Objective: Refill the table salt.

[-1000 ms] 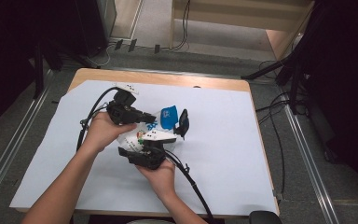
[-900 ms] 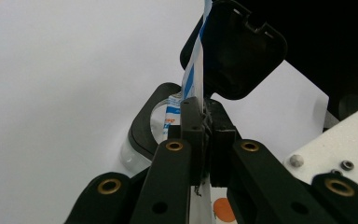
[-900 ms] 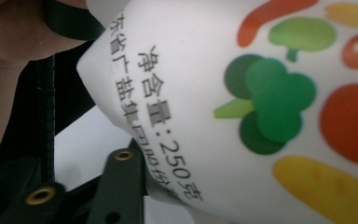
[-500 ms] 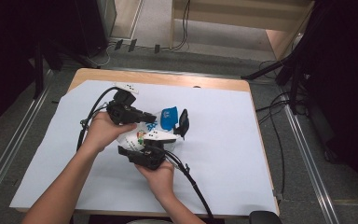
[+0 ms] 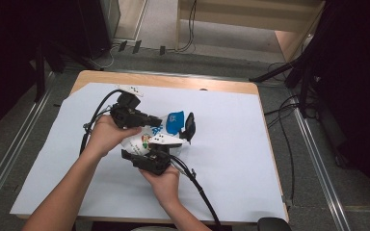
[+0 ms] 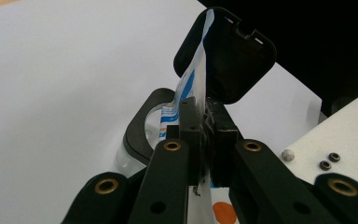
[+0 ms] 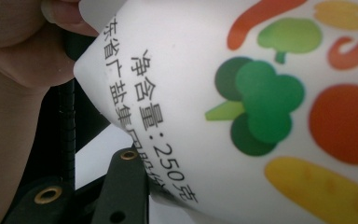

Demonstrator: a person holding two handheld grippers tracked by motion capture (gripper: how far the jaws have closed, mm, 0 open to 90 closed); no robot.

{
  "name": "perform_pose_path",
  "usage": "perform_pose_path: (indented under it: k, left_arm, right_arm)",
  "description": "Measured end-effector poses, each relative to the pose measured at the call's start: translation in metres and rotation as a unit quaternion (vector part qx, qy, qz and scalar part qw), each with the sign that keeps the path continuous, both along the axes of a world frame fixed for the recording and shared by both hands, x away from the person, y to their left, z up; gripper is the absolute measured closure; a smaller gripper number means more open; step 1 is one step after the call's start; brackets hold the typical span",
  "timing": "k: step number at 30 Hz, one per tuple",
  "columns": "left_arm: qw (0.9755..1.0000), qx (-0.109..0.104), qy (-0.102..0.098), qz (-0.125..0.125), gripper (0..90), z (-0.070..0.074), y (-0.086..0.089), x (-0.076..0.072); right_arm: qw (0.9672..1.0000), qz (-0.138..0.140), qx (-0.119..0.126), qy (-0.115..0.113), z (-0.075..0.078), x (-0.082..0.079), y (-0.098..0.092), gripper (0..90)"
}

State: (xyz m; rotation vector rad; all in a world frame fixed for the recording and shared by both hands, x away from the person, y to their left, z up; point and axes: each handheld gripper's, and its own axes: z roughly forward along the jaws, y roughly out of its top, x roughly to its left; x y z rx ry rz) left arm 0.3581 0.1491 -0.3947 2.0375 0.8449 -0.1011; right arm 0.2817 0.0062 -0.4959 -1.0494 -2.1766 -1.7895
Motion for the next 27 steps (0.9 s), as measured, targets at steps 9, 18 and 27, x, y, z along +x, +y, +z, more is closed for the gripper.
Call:
perform_pose_path:
  k: [9,18,27]
  left_arm:
    - [1.0,0.004,-0.001,0.001,87.7,0.0003,-0.0005,-0.0003]
    - [1.0,0.008,0.001,0.001,88.2,0.0004,-0.0007,0.0]
    - [0.9999,0.012,0.008,-0.001,88.4,0.0004,-0.0014,0.0014]
  right_arm:
    - [1.0,-0.001,-0.002,0.0,-0.0007,-0.0004,-0.0003,65.4]
    - [1.0,0.0,-0.005,-0.002,-0.0006,-0.0003,-0.0004,65.2]
    - [0.9999,0.003,-0.013,-0.006,-0.0007,-0.0001,-0.0004,64.4]
